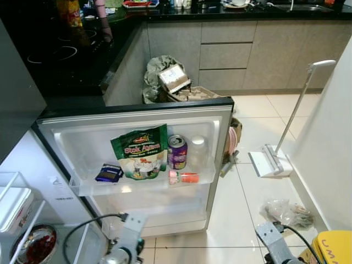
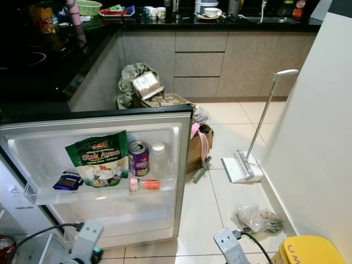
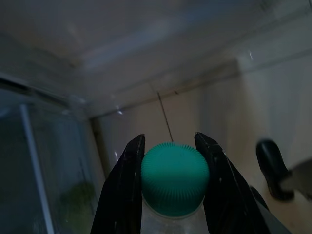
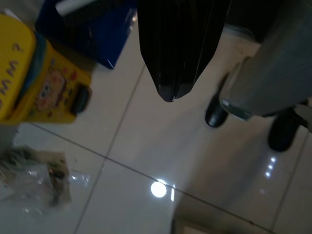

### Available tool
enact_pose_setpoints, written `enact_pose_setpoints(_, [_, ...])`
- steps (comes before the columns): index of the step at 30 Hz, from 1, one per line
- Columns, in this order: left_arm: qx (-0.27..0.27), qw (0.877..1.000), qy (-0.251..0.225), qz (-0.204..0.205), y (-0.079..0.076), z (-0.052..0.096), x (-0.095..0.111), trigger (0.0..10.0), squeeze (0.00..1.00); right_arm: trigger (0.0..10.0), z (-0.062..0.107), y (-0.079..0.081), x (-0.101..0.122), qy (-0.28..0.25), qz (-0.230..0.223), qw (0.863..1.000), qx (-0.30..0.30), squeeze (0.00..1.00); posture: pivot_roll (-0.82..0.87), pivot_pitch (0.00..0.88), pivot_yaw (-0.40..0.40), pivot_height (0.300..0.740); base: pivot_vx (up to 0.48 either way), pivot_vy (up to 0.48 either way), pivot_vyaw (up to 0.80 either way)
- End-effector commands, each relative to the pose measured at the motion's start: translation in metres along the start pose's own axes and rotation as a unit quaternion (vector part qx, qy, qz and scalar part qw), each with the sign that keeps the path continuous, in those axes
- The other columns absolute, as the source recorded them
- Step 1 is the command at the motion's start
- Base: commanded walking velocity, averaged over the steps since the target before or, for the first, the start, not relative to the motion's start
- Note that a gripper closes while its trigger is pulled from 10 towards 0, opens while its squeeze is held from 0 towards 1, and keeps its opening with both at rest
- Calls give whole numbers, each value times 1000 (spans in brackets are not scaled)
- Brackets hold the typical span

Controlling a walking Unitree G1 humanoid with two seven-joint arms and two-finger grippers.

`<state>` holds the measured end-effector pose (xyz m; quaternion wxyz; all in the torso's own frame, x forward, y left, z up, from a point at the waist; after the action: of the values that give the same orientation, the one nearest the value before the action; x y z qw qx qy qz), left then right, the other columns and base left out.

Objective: Restocking fridge

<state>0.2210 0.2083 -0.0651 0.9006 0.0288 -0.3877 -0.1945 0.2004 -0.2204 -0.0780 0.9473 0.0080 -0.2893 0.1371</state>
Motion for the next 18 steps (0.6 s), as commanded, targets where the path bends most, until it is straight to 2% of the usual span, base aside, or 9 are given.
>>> enact_pose_setpoints(1, [5,1000,-22,2,8,0,8,10000,0,10000,0,0,4,-14,-4,1000,7,0,-41,0,-4,740,0,0,0])
enact_pose_setpoints(4, [-3,999,-34,7,10,2,8,10000,0,10000,1,-2,6,-20,4,1000,13,0,-35,0,-3,740,0,0,0])
enact_pose_setpoints(7, [-37,997,-68,-20,11,6,10,10000,0,10000,4,-14,19,-49,-10,999,20,0,-35,0,-1,740,0,0,0])
enact_pose_setpoints(11, [-75,993,-86,-42,9,9,11,10000,0,10000,7,-19,28,-72,-19,997,32,0,-32,0,-17,740,0,0,0])
enact_pose_setpoints(14, [-106,986,-110,-68,8,10,19,10000,0,10000,9,-24,45,-100,-26,993,54,0,-32,0,-19,740,0,0,0])
enact_pose_setpoints(17, [-117,983,-124,-74,7,10,26,10000,0,10000,11,-28,53,-114,-30,991,59,0,-30,0,-20,735,0,0,0])
enact_pose_setpoints(18, [-140,976,-148,-83,5,9,37,10000,0,10000,14,-34,64,-133,-33,988,66,0,-40,0,-19,725,0,0,0])
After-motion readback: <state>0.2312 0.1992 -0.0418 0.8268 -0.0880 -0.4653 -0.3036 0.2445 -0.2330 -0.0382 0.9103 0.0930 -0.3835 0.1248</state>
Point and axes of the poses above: a point about 5 cm out from each wrist's last joint towards the gripper, its own z axis pointing back from the gripper into the wrist, its own x axis along the axis of the wrist's last joint, y = z × x, the point moved 1 cm from there along -z, pointing out of the wrist towards the gripper, and after that the axes turned 8 degrees about -z, right-handed, at the moved point
